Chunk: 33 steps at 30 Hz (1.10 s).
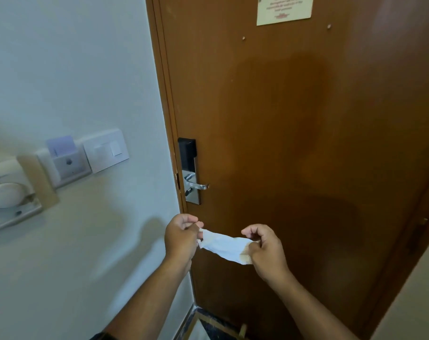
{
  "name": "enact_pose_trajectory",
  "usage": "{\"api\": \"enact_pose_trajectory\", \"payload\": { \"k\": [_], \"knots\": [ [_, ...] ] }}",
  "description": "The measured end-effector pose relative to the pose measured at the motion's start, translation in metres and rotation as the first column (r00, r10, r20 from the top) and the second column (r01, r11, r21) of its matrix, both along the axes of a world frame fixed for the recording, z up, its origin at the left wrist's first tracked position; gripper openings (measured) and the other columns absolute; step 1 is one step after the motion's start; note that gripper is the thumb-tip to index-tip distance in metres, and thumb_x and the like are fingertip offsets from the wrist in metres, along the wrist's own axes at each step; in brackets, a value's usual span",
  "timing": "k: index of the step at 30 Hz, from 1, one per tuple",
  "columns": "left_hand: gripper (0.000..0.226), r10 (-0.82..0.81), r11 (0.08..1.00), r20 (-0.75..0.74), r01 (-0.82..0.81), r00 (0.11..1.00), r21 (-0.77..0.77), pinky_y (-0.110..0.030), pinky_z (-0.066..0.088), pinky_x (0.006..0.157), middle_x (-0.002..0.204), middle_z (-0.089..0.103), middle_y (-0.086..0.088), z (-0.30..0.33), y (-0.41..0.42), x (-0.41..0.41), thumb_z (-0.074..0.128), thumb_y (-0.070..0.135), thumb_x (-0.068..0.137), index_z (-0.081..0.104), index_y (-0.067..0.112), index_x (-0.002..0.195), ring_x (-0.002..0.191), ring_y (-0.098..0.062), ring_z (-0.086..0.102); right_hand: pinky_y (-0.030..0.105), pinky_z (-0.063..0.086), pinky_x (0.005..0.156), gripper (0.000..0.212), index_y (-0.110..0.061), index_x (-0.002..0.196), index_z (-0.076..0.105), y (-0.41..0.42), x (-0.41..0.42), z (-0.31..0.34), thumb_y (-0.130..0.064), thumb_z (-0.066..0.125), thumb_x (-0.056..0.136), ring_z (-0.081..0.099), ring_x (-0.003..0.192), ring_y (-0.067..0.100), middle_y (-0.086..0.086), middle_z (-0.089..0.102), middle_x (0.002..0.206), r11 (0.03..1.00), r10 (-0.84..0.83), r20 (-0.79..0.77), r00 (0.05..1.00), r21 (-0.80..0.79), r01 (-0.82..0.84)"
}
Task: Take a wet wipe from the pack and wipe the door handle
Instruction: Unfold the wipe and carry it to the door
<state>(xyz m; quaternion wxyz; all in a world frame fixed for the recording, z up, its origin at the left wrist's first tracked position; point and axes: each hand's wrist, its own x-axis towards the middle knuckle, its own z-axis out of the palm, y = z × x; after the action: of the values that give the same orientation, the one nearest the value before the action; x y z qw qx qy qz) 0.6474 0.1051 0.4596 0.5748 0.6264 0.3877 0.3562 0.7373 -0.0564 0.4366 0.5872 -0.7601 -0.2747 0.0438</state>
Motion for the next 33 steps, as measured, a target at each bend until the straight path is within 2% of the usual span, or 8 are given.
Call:
{"api": "enact_pose_trajectory", "payload": {
  "k": [4, 8, 14, 21, 25, 29, 31, 33],
  "knots": [
    [0.022, -0.137, 0.991, -0.051, 0.136, 0.989, -0.008, -0.023, 0.055, 0.053, 0.101, 0.071, 0.001, -0.004, 0.03, 0.021, 0.072, 0.007, 0.086, 0.065, 0.025, 0.098, 0.077, -0.018, 0.073, 0.023, 0.056, 0.059, 0.044, -0.03, 0.093, 0.064, 0.035, 0.033, -0.004, 0.01, 0.047, 0.087, 0.063, 0.093, 0.013, -0.004, 0.063, 0.102, 0.997, 0.046, -0.153, 0.987, 0.074, -0.035],
    [0.038, -0.387, 0.915, -0.1, 0.368, 0.917, -0.168, -0.022, 0.059, 0.061, 0.108, 0.072, 0.0, -0.023, 0.05, 0.047, 0.082, 0.042, 0.076, 0.065, 0.026, 0.106, 0.083, -0.013, 0.076, 0.022, 0.05, 0.058, 0.045, -0.029, 0.09, 0.068, 0.075, 0.07, 0.003, 0.01, 0.045, 0.087, 0.064, 0.083, 0.015, -0.001, 0.067, 0.095, 0.978, 0.126, -0.209, 0.97, 0.189, -0.086],
    [0.056, -0.426, 0.831, -0.217, 0.285, 0.878, -0.477, -0.026, 0.058, 0.057, 0.093, 0.08, -0.005, -0.036, 0.087, 0.108, 0.06, 0.067, 0.083, 0.061, 0.019, 0.113, 0.078, -0.02, 0.078, 0.015, 0.049, 0.052, 0.042, -0.025, 0.089, 0.068, 0.127, 0.132, 0.018, 0.011, 0.047, 0.088, 0.064, 0.081, 0.015, 0.0, 0.068, 0.093, 0.951, 0.189, -0.191, 0.963, 0.278, -0.131],
    [0.019, -0.163, 0.867, -0.021, 0.133, 0.986, -0.48, -0.027, 0.059, 0.057, 0.096, 0.076, -0.013, -0.033, 0.136, 0.163, 0.074, 0.026, 0.087, 0.068, 0.014, 0.1, 0.086, -0.026, 0.076, 0.011, 0.051, 0.049, 0.035, -0.022, 0.085, 0.066, 0.163, 0.179, 0.006, 0.011, 0.053, 0.087, 0.065, 0.081, 0.011, -0.002, 0.066, 0.091, 0.971, 0.188, -0.144, 0.972, 0.174, -0.162],
    [0.014, 0.115, 0.823, 0.123, -0.025, 0.986, -0.567, -0.039, 0.06, 0.066, 0.102, 0.066, -0.018, -0.032, 0.174, 0.17, 0.064, 0.015, 0.095, 0.061, 0.004, 0.103, 0.088, -0.033, 0.068, 0.006, 0.049, 0.058, 0.028, -0.015, 0.081, 0.062, 0.178, 0.177, -0.006, 0.012, 0.056, 0.082, 0.058, 0.087, 0.01, 0.002, 0.06, 0.093, 0.992, 0.127, 0.064, 0.99, 0.001, -0.127],
    [0.014, 0.163, 0.984, -0.069, -0.167, 0.984, -0.062, -0.033, 0.053, 0.076, 0.1, 0.062, -0.008, -0.037, 0.189, 0.173, 0.048, 0.026, 0.102, 0.059, 0.019, 0.097, 0.088, -0.023, 0.062, 0.005, 0.045, 0.065, 0.031, -0.014, 0.071, 0.061, 0.2, 0.164, -0.013, 0.016, 0.058, 0.078, 0.057, 0.084, 0.011, 0.003, 0.059, 0.088, 0.996, 0.084, 0.236, 0.968, -0.05, -0.074],
    [0.015, 0.21, 0.933, -0.16, -0.148, 0.965, 0.328, -0.028, 0.049, 0.073, 0.091, 0.061, -0.001, -0.035, 0.197, 0.17, 0.047, 0.031, 0.102, 0.056, 0.021, 0.096, 0.085, -0.02, 0.063, 0.004, 0.046, 0.066, 0.03, -0.012, 0.074, 0.065, 0.209, 0.161, -0.013, 0.016, 0.06, 0.078, 0.058, 0.085, 0.01, 0.001, 0.059, 0.091, 0.997, 0.069, 0.309, 0.948, -0.064, -0.052],
    [0.016, 0.282, 0.772, -0.28, -0.043, 0.918, 0.634, -0.022, 0.047, 0.065, 0.082, 0.063, 0.002, -0.035, 0.213, 0.167, 0.046, 0.033, 0.102, 0.057, 0.021, 0.101, 0.074, -0.014, 0.061, 0.002, 0.045, 0.068, 0.028, -0.009, 0.082, 0.07, 0.22, 0.16, -0.012, 0.016, 0.061, 0.078, 0.057, 0.087, 0.01, -0.001, 0.058, 0.094, 0.995, 0.05, 0.38, 0.924, -0.096, -0.014]
  ]
}}
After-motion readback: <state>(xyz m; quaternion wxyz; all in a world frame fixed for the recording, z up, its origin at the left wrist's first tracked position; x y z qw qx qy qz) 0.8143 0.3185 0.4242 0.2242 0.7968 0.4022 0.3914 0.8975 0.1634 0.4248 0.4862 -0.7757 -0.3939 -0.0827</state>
